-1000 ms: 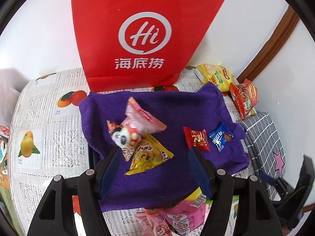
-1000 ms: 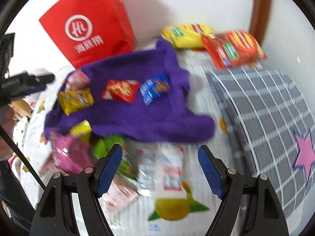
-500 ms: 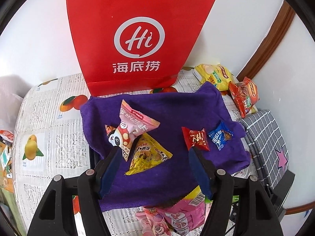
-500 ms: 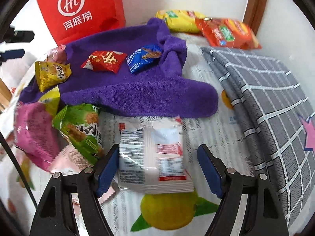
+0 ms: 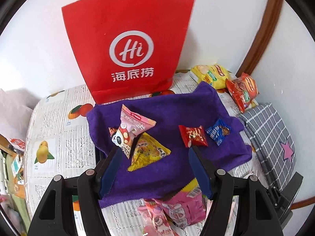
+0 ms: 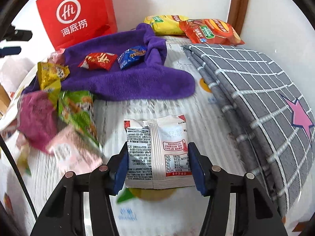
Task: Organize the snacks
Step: 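Lift the white packet with the right tool while the left tool moves toward the pink snacks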
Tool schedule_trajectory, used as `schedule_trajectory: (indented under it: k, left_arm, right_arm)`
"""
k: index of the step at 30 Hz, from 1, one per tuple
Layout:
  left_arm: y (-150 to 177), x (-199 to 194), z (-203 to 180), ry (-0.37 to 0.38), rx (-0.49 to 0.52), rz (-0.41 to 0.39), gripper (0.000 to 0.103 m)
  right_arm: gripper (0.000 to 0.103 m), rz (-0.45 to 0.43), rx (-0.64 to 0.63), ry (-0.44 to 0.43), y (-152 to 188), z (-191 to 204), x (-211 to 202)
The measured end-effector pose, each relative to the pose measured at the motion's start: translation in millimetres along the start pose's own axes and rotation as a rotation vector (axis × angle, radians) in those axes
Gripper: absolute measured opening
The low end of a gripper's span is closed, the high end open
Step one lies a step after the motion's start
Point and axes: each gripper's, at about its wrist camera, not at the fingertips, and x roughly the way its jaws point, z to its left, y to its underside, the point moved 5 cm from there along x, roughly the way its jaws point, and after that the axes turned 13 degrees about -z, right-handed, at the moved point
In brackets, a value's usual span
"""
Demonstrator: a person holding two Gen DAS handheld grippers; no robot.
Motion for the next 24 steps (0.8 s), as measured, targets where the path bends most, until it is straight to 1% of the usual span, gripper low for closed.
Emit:
schedule_trajectory:
  k: [2,4,6,8,11,14,19,24]
  left_arm:
    - [10,-6,-6,0.011,-0.006,-0.001,0.068]
    - [25,-8,-9,0.019,-0.008,0.016,0.068]
    - [42,-8,-7,-0.006,-0.024,0.031,0.068]
    - [60,-10,-1,-0.025,-0.056,0.046,0.068]
    - [79,-13,12,-0.003,-0.13,0.069,0.068]
    - [91,-17,19,-0.006,-0.16,0.076,0.066]
    - [103,-22,22,-0.005,-0.166,0.089,0.066]
    - [108,-22,22,-0.014,-0.17,0.096,0.066]
  right_arm:
    - [0.056,-0.002,-0.002,0.0,5,-3,-6]
    - [0.056,-0.001,-0.006,0.001,9,-5,-11]
    - [0.056,-0.003,-0.006,0.007,13,-6,-16]
    - [0.056,-0.01,-0.008,0.012,16,-7,-19]
    - [0.056,-0.022,-0.005,0.019,19,-7,-22]
    - [0.056,-0.025,0.004,0.028,20,-7,-23]
    - [0.056,-0.03,0.006,0.032,21,-7,-25]
    - [0.056,-0.033,0.004,0.027,23,-7,-27]
